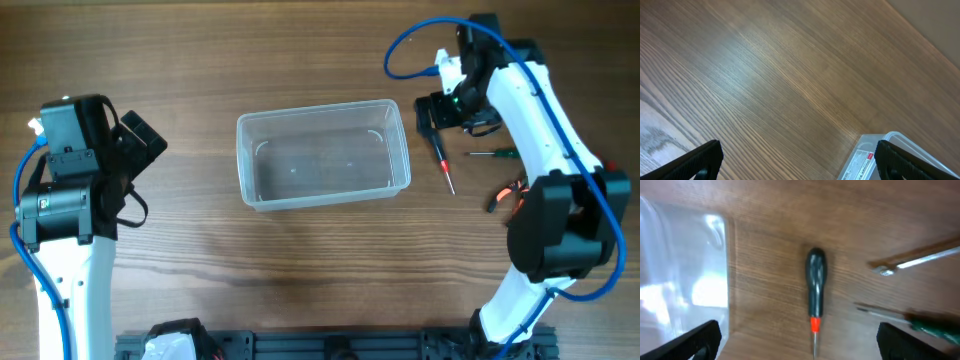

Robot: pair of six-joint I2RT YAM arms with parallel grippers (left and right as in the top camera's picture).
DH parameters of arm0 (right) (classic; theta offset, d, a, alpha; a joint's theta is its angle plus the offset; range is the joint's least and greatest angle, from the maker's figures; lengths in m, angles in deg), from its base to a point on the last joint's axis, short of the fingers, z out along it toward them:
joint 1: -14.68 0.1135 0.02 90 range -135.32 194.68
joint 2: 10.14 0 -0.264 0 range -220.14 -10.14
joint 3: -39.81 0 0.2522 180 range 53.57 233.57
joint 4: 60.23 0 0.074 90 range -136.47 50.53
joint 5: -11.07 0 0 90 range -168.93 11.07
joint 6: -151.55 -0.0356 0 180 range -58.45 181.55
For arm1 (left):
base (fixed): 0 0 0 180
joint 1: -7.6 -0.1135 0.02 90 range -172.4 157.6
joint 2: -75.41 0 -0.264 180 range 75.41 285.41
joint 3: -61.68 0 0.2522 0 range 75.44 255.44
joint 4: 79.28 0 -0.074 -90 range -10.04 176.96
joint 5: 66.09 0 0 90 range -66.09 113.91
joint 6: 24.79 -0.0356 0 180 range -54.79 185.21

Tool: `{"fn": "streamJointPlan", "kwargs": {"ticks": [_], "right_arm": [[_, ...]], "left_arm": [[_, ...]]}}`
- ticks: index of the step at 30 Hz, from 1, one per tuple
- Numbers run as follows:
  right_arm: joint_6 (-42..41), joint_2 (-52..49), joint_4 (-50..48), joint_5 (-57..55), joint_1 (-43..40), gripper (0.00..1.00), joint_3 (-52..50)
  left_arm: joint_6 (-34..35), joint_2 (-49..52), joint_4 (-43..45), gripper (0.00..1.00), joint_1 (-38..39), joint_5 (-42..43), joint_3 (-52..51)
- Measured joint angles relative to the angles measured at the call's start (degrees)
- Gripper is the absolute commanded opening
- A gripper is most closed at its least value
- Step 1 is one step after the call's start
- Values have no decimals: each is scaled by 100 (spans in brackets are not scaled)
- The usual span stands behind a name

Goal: Pack container
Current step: 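Grasp the red-and-black screwdriver handle with the right gripper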

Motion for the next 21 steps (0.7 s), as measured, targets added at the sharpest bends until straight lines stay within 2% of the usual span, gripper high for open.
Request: {"fn": "streamJointPlan", "kwargs": {"ticks": [8,21], "right_arm": [[107,-15,-1093,140,0,100,-1226],[-197,-234,-1585,-68,-118,100,-1591]], "left_arm": [[0,0,2,100,0,0,0],[0,0,2,100,0,0,-2]]}}
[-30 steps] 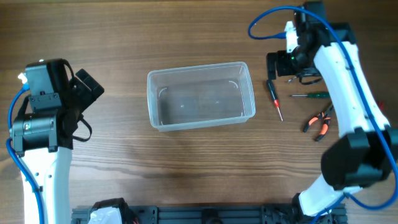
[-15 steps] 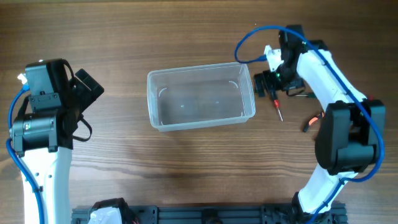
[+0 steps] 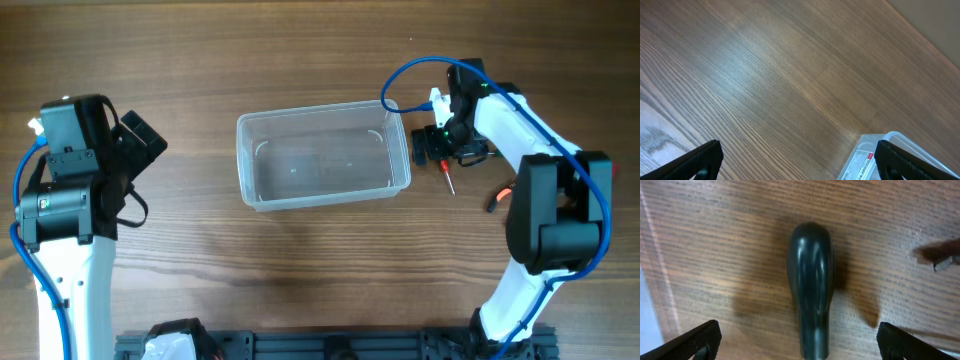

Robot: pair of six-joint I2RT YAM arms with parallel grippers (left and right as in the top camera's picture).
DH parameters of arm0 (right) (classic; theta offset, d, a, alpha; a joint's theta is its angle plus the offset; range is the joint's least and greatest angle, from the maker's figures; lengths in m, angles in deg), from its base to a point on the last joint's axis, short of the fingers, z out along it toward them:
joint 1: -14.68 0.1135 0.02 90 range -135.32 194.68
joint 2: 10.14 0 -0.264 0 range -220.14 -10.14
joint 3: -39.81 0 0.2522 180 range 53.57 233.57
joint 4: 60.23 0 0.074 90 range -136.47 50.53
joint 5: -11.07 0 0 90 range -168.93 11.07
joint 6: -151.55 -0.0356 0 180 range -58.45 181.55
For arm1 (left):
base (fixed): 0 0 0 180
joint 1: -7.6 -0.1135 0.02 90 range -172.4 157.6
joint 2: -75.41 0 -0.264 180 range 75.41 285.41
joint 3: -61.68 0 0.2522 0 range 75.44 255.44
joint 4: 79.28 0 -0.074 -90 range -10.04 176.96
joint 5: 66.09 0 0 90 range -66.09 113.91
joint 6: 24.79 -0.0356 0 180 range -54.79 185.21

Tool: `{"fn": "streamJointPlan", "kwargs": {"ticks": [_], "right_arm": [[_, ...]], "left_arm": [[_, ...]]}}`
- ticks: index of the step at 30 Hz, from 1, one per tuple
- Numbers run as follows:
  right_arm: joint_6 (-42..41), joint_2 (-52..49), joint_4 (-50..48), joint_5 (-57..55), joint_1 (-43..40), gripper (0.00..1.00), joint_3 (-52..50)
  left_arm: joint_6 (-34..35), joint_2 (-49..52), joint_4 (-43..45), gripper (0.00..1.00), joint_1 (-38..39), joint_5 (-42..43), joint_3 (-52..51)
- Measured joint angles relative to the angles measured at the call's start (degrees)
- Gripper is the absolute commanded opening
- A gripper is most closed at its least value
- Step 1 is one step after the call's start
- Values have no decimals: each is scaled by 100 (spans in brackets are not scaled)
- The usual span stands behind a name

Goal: Pack container
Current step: 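Grasp the red-and-black screwdriver handle with the right gripper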

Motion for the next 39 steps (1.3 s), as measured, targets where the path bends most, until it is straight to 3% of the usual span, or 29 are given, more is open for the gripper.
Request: {"fn": "streamJointPlan", "kwargs": {"ticks": [11,18,21,25,39], "right_arm": [[2,-33,-125,0,0,93,-4],[-63,-33,-125,-17,0,65,-4],[-129,-33,-125,-22,0,35,-4],[-127,-33,-120,-42,0,22,-4],[-234,-33,-96,-42,0,13,-4]], "left_arm": [[0,0,0,100,0,0,2],[2,0,0,100,0,0,2],[2,0,0,100,0,0,2],[2,0,0,100,0,0,2],[2,0,0,100,0,0,0]]}}
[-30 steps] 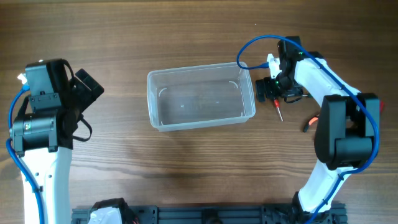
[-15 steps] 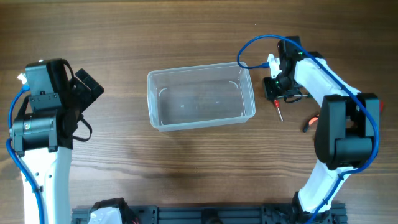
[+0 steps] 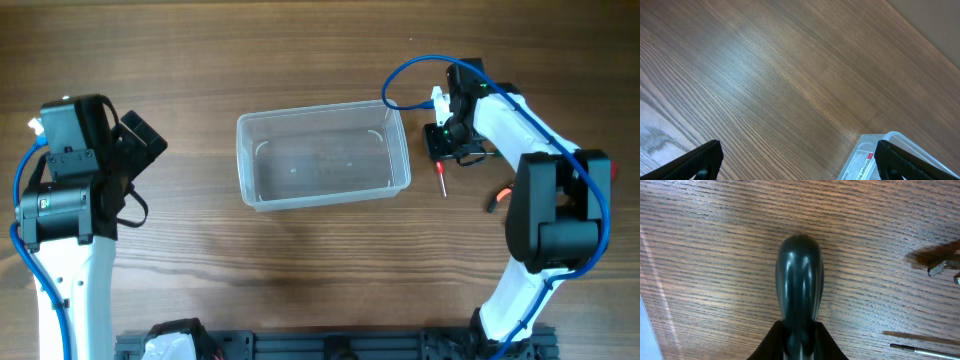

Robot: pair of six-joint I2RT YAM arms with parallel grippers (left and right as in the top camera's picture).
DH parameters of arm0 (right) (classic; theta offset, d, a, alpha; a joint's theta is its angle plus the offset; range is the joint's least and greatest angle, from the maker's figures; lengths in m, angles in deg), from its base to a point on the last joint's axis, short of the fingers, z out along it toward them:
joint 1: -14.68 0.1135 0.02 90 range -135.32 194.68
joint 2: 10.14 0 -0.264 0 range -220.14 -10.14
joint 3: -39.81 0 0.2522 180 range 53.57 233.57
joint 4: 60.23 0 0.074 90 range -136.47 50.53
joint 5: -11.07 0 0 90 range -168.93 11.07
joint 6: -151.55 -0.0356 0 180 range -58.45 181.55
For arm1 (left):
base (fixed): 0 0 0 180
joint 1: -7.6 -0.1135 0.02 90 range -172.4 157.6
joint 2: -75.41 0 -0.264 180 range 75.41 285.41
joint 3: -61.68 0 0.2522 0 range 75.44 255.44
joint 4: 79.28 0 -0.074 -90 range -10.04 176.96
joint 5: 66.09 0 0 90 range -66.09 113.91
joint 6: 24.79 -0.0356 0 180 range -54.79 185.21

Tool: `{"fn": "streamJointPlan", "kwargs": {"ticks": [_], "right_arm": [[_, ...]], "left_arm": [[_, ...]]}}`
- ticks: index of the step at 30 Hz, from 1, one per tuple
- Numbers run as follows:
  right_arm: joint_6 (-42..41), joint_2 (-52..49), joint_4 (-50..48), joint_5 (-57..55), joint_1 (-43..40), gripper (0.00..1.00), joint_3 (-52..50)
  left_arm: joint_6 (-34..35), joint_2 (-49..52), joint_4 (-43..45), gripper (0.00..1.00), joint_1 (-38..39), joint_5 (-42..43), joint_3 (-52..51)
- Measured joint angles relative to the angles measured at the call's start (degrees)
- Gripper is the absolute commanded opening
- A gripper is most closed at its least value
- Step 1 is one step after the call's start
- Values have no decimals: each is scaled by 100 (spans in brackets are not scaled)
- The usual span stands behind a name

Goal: Pack container
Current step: 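Grasp the red-and-black screwdriver handle with the right gripper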

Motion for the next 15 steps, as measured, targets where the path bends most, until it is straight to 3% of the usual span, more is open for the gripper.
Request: {"fn": "streamJointPlan", "kwargs": {"ticks": [3,15], "right_arm": [[0,0,0,0,0,4,0],[-2,105,-2,0,0,4,-2]], "left_arm": [[0,0,0,100,0,0,2],[0,0,0,100,0,0,2]]}}
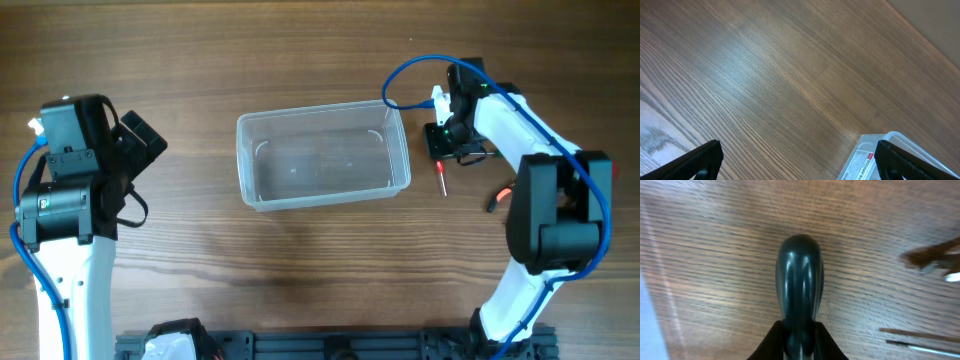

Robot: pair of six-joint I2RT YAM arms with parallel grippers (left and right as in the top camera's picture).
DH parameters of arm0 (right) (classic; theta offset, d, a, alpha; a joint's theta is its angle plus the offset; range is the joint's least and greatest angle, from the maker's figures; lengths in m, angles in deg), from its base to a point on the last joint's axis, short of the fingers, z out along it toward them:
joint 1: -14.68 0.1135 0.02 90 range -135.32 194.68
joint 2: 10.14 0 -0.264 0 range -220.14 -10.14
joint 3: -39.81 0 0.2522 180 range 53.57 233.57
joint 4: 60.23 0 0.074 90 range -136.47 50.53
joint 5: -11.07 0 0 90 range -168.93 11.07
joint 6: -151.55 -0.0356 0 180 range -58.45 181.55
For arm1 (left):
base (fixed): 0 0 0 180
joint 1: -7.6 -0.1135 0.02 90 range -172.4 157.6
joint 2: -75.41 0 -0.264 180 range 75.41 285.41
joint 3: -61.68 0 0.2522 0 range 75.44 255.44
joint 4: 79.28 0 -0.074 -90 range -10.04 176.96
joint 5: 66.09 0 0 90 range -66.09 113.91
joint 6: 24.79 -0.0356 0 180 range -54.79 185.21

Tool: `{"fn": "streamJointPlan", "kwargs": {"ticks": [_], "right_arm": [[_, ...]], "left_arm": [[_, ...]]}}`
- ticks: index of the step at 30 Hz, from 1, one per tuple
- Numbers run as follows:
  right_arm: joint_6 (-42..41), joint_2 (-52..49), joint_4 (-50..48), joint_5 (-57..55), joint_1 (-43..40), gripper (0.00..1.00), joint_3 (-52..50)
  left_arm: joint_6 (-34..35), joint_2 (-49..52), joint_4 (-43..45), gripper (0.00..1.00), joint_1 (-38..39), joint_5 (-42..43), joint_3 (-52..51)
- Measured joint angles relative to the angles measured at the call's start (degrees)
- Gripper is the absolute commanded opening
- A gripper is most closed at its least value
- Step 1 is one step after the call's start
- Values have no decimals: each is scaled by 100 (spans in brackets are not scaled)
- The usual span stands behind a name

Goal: Pack container
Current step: 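Grasp the red-and-black screwdriver handle with the right gripper, then carry the screwdriver into the container and release it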

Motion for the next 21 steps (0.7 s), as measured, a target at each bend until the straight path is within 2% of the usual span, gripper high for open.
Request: {"fn": "streamJointPlan", "kwargs": {"ticks": [12,14,17,21], "right_arm": [[94,1204,223,-4,74,4,0],[286,1648,275,-17,321,4,2],[774,2573,240,-2,1167,4,155],[1637,2909,273,105,2120,4,232]], "left_arm": [[-2,0,0,100,0,0,0],[0,0,0,100,0,0,0],[0,0,-2,100,0,0,0],[0,0,0,100,0,0,0]]}}
